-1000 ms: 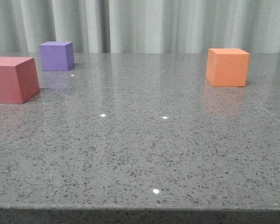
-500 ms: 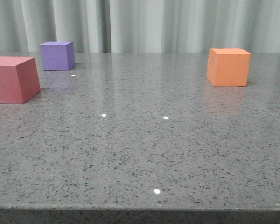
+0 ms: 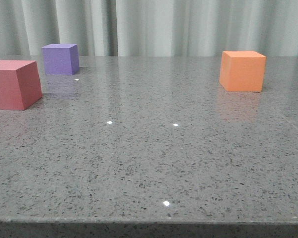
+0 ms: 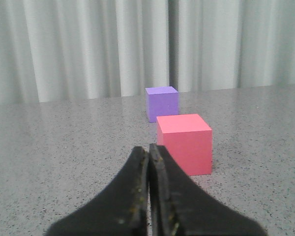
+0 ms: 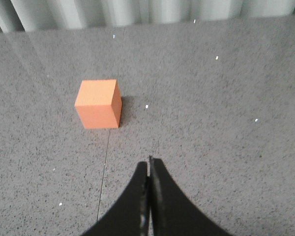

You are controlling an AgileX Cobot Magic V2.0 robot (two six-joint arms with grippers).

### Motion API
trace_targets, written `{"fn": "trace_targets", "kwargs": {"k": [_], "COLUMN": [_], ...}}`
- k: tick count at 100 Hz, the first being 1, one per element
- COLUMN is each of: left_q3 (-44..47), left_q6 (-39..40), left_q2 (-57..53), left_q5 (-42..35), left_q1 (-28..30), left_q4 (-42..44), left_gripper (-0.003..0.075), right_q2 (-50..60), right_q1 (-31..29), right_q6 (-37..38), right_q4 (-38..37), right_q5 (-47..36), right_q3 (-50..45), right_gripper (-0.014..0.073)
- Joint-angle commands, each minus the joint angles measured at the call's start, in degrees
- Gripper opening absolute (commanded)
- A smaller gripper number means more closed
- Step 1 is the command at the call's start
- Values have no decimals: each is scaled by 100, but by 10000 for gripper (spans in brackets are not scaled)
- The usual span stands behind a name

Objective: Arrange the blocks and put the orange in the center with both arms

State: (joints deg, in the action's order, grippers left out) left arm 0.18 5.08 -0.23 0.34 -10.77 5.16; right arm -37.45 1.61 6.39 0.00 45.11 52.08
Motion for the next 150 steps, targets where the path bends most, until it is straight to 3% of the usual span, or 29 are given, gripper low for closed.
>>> {"fn": "trace_targets", "kwargs": {"k": [1,13,22,29,46,49,84,113,150], "left_q3": [246,246,246,246,246,246,246,246,246], "left_q6": [27,27,27,27,27,27,27,27,27], "left_q2": [-213,-213,-213,-213,-213,-213,-213,-213,-213], "left_q5": [-417,-417,-417,-417,-417,-417,-417,-417,-417], "left_q1": [19,19,19,19,19,19,19,19,19], "left_q4": [-37,-37,-37,-37,-37,-37,-37,-37,-37], "left_gripper": [-20,-20,-20,-20,-20,-20,-20,-20,-20], "right_q2": [-312,-594,-741,-817,-816,-816,-1258,-2813,-4819], "right_q1": [-32,-32,-25,-25,-25,-25,285,1040,1079], "right_q6": [-42,-42,-42,-42,-42,-42,-82,-82,-82], "right_q4": [107,107,118,118,118,136,599,536,485], "right_q5": [-211,-128,-17,108,287,272,170,-125,-161], "right_q3": [255,255,255,255,255,255,643,1596,3004], "right_gripper": [-110,-102,-25,101,589,628,592,592,592]}}
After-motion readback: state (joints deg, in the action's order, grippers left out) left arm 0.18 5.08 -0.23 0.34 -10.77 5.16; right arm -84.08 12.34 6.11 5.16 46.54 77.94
